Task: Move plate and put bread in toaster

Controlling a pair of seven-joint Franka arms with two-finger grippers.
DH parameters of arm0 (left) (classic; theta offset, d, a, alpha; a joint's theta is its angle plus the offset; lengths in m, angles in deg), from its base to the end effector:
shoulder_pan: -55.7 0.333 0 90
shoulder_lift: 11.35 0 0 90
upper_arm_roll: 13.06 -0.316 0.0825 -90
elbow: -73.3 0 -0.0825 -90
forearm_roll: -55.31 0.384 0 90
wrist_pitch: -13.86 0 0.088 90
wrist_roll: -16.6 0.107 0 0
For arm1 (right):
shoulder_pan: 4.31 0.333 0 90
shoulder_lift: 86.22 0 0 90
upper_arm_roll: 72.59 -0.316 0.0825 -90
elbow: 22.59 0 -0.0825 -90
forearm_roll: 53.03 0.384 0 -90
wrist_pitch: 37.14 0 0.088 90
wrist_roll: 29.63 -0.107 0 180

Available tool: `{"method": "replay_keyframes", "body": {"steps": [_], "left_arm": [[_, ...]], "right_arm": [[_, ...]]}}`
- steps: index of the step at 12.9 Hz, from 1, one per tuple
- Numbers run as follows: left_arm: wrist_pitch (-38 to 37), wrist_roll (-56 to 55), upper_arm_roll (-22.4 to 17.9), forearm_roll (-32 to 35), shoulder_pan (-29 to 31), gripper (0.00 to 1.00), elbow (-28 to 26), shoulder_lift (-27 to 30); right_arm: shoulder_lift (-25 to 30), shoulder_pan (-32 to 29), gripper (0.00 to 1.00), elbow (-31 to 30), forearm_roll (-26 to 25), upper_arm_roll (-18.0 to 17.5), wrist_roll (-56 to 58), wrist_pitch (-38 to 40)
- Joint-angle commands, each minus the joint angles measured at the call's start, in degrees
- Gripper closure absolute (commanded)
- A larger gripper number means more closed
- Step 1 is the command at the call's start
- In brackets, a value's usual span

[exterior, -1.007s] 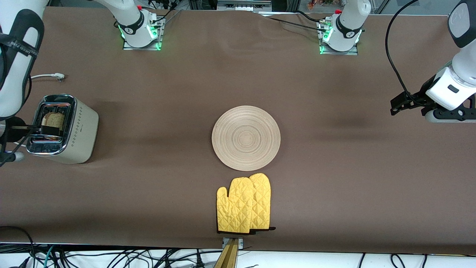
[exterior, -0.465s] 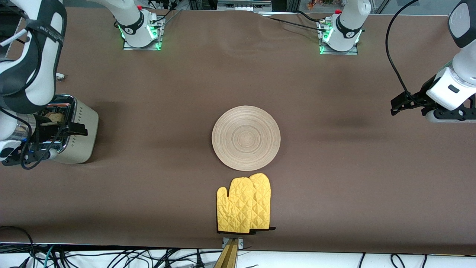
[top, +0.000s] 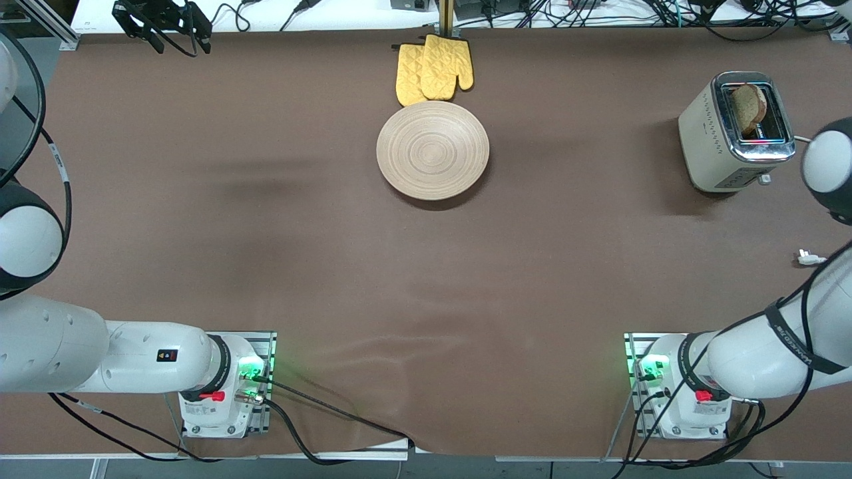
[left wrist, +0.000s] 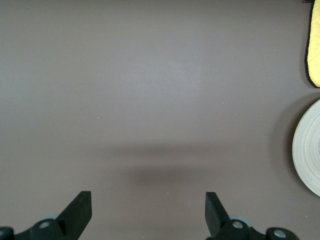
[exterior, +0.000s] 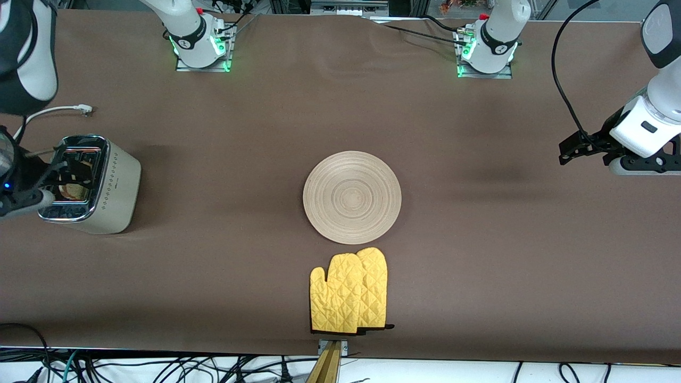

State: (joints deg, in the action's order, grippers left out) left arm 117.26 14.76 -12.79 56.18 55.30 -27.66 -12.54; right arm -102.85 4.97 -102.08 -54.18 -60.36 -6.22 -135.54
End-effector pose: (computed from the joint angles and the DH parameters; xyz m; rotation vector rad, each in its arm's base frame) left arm 0.5721 -0.0054 0.5420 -3.1271 -0.0267 -0.0346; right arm 0.6508 -0.0163 0.5536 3.0005 0.5610 0.0409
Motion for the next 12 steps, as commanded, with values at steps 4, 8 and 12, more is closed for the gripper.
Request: {"method": "replay_keyframes", "body": {"steps": [4, 8, 12], "left_arm": [[-1.1, -0.4, 0.2, 0.5, 0.0, 0.0, 1.3, -0.4], [-1.1, -0.4, 0.2, 0.5, 0.0, 0.0, 1.3, -0.4], [-1.1, -0.4, 0.2, 0.5, 0.0, 0.0, 1.3, -0.4]], "right_arm": [[9.6, -8.3, 0.0, -11.4, -1.3, -9.7, -12.0, -1.8], [11.2, -9.5, 0.0, -12.2, -1.1, -9.9, -16.8, -0.7], [9.2, -9.0, 0.0, -9.7, -1.3, -9.9, -16.8, 1.9]]}}
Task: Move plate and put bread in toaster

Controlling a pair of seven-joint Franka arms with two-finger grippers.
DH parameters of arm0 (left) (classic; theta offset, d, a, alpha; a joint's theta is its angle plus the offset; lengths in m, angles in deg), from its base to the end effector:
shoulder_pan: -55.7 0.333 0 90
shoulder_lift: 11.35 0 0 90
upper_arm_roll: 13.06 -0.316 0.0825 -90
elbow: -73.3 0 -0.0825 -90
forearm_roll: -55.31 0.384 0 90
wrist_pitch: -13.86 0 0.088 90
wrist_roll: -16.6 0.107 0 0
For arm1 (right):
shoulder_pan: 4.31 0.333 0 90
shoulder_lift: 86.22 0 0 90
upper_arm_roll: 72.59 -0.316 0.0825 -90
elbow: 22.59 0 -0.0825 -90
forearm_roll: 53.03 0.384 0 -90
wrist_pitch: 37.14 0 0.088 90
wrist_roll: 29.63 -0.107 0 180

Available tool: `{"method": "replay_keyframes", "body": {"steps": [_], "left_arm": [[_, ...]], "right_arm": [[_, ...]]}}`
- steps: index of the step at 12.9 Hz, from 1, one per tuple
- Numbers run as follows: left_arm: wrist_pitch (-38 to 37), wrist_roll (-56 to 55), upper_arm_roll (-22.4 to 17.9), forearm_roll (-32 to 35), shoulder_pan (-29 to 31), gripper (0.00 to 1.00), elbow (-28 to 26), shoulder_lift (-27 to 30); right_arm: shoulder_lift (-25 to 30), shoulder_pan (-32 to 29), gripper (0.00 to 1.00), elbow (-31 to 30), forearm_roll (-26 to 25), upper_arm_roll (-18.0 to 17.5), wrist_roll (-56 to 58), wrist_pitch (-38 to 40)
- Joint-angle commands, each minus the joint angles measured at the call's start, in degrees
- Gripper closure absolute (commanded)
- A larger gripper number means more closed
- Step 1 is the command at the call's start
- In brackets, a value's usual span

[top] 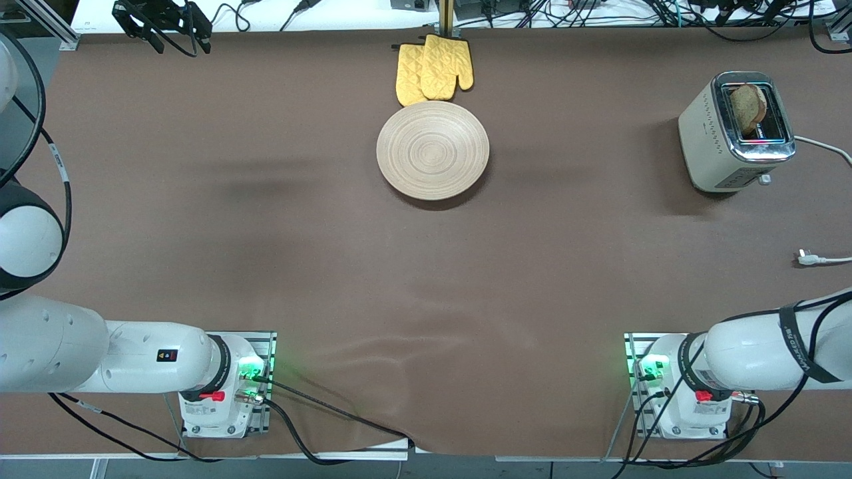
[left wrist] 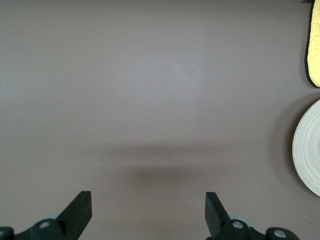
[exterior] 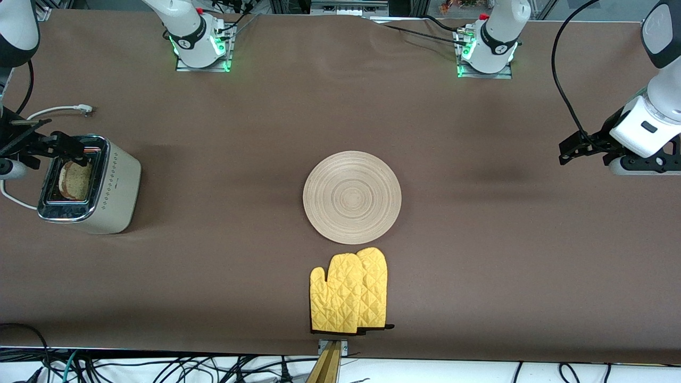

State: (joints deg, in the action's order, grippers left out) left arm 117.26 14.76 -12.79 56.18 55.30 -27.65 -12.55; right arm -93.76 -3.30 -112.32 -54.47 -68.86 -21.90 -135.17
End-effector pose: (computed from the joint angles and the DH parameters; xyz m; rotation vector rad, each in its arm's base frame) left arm 0.5722 -0.0054 0.5420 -3.1271 -0.0267 -0.0346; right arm 0.6033 -0.0287 0.5631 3.1038 0.1419 0.0162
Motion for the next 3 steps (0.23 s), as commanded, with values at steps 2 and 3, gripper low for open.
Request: {"method": "replay_keyframes", "body": {"steps": [2, 3], "left_arm": [[-1.1, -0.4, 0.2, 0.5, 0.0, 0.0, 1.3, -0.4], [-1.1, -0.4, 0.3, 0.5, 0.0, 0.0, 1.3, -0.4]], "right_arm": [[-0.8, -0.9, 0.0, 1.4, -0.9, -1.3, -1.1, 1.5], [-0.8, -0.9, 0.0, 1.5, -0.9, -1.3, -1.1, 1.5]]}}
